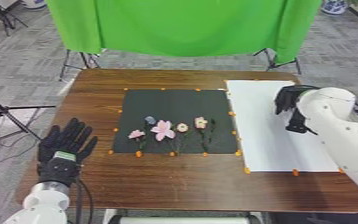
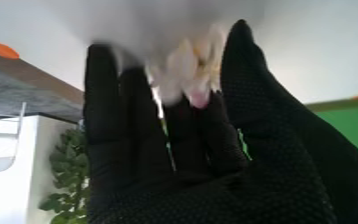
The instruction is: Arrange flowers
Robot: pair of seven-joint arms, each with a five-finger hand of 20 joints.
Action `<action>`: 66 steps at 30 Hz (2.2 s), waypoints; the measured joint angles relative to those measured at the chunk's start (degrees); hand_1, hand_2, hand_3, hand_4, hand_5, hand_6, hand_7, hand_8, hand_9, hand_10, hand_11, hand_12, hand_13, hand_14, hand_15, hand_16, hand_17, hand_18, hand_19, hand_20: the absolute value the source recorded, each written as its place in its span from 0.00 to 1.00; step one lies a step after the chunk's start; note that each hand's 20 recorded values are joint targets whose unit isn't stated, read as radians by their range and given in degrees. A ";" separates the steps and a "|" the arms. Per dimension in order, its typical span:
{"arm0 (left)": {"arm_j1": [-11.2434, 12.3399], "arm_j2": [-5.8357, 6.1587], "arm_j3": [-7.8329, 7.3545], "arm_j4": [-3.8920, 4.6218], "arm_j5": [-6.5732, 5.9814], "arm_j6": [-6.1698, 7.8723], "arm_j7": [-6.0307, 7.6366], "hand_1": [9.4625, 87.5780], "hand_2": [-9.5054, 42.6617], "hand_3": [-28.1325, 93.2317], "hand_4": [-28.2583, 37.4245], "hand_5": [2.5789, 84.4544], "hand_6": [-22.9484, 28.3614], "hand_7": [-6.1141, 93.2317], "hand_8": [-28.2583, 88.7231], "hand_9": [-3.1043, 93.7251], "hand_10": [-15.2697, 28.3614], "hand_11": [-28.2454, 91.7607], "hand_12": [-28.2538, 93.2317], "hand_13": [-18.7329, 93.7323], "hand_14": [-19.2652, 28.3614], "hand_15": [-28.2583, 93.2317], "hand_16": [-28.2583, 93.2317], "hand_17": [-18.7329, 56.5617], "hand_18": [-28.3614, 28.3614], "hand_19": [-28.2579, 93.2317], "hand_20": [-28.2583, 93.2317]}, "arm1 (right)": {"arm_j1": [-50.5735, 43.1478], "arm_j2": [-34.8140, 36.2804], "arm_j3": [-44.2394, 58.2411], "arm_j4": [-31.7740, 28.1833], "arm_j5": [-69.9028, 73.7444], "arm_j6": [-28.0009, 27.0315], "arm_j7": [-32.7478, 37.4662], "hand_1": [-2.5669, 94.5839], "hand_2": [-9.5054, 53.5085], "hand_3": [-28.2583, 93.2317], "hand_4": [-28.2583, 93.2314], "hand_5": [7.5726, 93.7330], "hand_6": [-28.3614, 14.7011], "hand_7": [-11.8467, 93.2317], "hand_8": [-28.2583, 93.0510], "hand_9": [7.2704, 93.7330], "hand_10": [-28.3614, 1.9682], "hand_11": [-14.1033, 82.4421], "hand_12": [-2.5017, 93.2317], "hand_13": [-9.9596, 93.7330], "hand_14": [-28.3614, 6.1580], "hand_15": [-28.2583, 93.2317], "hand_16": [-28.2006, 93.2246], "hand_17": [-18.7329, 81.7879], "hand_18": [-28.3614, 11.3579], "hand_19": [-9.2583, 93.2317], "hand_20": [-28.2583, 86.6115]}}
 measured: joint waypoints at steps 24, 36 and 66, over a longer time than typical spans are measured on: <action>1.85 -0.14 -2.92 -0.24 -0.02 -0.32 -0.60 0.27 0.52 0.83 0.00 0.54 0.64 0.29 0.14 0.45 0.71 0.47 0.32 0.42 0.76 0.64 0.14 0.16 0.78 0.60 0.30 | -24.96 3.95 7.22 -31.72 -8.53 20.55 -5.17 0.62 0.04 0.81 0.00 0.70 0.66 0.40 0.20 0.84 0.68 0.25 0.45 0.81 0.69 0.47 0.54 0.67 0.42 0.76 0.45; 1.70 -0.70 -2.88 -0.13 0.22 -0.27 -1.39 0.27 0.52 0.83 0.00 0.54 0.64 0.29 0.14 0.45 0.71 0.47 0.32 0.42 0.76 0.64 0.14 0.16 0.78 0.60 0.30 | -24.83 -2.35 2.70 -33.49 -11.01 17.23 -8.41 0.62 0.03 0.81 0.00 0.69 0.65 0.39 0.20 0.84 0.68 0.24 0.44 0.81 0.69 0.47 0.55 0.64 0.34 0.90 0.50; 1.97 -1.32 -4.22 0.29 1.70 -1.05 -2.36 0.26 0.52 0.82 0.00 0.53 0.64 0.27 0.14 0.45 0.70 0.44 0.31 0.43 0.73 0.57 0.13 0.16 0.76 0.59 0.29 | -28.28 -6.77 3.37 -35.04 -4.21 25.30 -9.28 0.32 0.21 0.88 0.01 0.52 0.60 0.30 0.12 0.54 0.43 0.29 0.19 0.58 0.44 0.47 0.36 0.48 0.33 0.60 0.39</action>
